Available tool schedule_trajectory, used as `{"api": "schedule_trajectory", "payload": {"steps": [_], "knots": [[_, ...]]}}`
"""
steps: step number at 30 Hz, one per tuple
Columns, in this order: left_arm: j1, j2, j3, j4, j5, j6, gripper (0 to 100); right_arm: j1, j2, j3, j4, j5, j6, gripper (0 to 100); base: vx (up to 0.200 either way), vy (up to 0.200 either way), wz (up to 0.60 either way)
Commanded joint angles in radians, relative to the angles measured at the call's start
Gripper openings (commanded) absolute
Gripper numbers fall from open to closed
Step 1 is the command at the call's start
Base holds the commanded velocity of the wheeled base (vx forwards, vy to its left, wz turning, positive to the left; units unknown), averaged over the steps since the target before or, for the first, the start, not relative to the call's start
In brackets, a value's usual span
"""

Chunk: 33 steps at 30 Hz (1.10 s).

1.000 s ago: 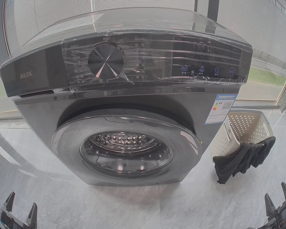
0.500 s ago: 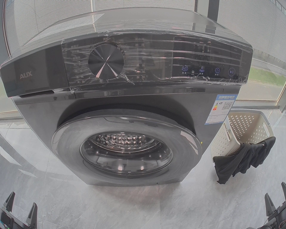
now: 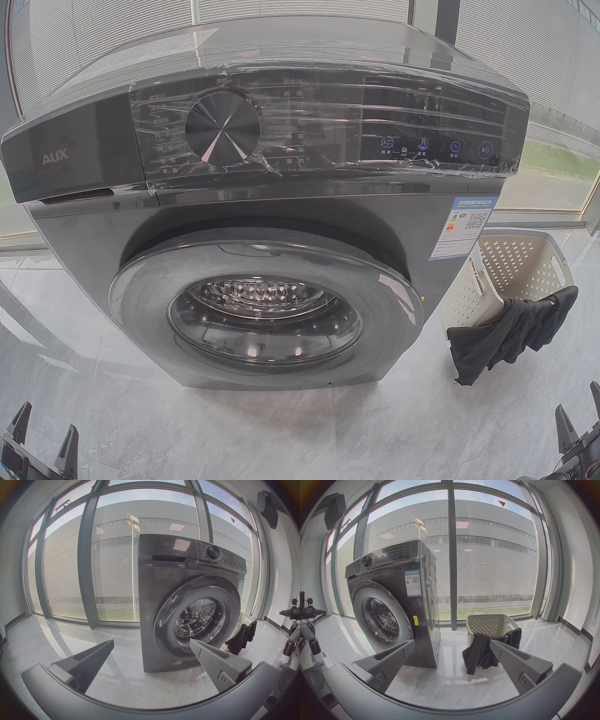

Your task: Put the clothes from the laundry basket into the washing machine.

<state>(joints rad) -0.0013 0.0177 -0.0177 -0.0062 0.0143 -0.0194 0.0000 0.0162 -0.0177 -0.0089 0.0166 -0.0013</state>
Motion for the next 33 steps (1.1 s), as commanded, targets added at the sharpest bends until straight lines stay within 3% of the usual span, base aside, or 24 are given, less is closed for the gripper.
{"api": "schedule_trajectory", "payload": {"steps": [1,5,14,33], "knots": [[0.000,-0.016,0.016,-0.001,0.001,-0.001,100,0.000,-0.016,0.018,0.000,0.000,0.000,100,0.000,0.000,0.00],[0.000,-0.016,0.016,0.000,0.000,-0.001,100,0.000,-0.016,0.018,0.000,0.000,0.000,100,0.000,0.000,0.00],[0.000,-0.015,0.016,-0.001,0.000,-0.001,100,0.000,-0.016,0.018,0.000,0.000,0.000,100,0.000,0.200,0.00],[0.001,-0.016,0.016,-0.001,0.001,-0.001,100,0.000,-0.016,0.018,0.000,0.000,0.000,100,0.000,0.000,0.00]]}}
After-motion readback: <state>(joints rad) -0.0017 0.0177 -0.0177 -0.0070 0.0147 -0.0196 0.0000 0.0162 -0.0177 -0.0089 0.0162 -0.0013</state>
